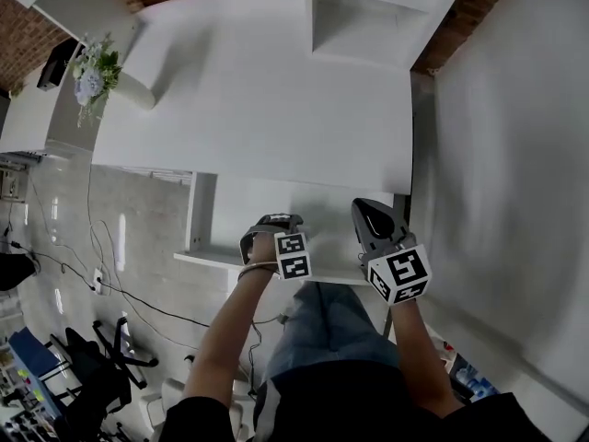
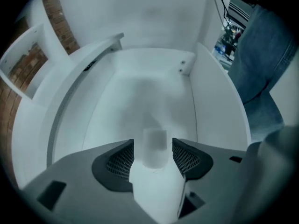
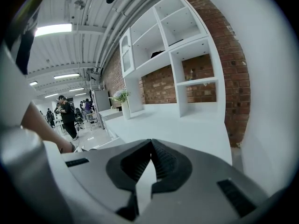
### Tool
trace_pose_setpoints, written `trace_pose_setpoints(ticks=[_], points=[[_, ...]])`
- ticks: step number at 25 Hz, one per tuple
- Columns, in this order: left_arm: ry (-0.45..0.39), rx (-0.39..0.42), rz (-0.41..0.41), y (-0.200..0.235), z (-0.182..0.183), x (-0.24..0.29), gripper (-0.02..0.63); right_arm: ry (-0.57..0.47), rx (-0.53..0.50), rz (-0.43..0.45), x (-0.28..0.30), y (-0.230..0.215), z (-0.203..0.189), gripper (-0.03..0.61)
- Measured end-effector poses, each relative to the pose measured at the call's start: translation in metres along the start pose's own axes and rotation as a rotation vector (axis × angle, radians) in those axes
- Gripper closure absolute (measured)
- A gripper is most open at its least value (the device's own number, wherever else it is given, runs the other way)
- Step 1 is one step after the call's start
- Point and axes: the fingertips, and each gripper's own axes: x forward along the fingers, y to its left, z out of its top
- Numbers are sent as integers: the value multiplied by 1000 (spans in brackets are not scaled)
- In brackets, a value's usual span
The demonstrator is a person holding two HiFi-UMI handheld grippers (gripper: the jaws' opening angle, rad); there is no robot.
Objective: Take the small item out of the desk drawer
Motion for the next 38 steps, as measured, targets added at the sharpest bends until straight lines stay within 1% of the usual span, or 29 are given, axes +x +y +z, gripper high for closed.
trace_pose_setpoints(ticks=[2,5,8,10,13,18,21,23,25,27,31,35,38], points=[[9,18,-21,-3,2,8,367,9,4,-4,0,-2,-4,580],[17,15,-52,-6,2,17,367,17,12,-10,0,-5,-8,580],[31,32,-72,-9,0,24,367,22,13,-16,0,-7,-11,581],[33,40,-71,-9,-1,26,379,23,14,-20,1,-8,-10,581],[40,63,-57,-7,-1,27,440,24,15,-24,0,-9,-10,580],[43,101,-64,-9,0,26,451,24,17,-26,-4,-9,-10,580],[6,88,-55,-7,5,18,454,19,13,-28,-6,-10,-7,581],[-48,51,-32,-1,12,6,454,9,12,-31,-6,-12,-4,580],[-125,-6,11,11,21,-14,454,-7,9,-35,-6,-15,3,581],[-229,-91,70,27,33,-44,454,-30,6,-39,-9,-18,12,581],[-475,-287,214,65,56,-120,455,-95,4,-42,-14,-23,38,581],[-703,-455,409,105,60,-206,454,-169,-9,-37,-14,-24,72,581],[-853,-568,607,127,50,-275,454,-229,-23,-31,-15,-22,98,581]])
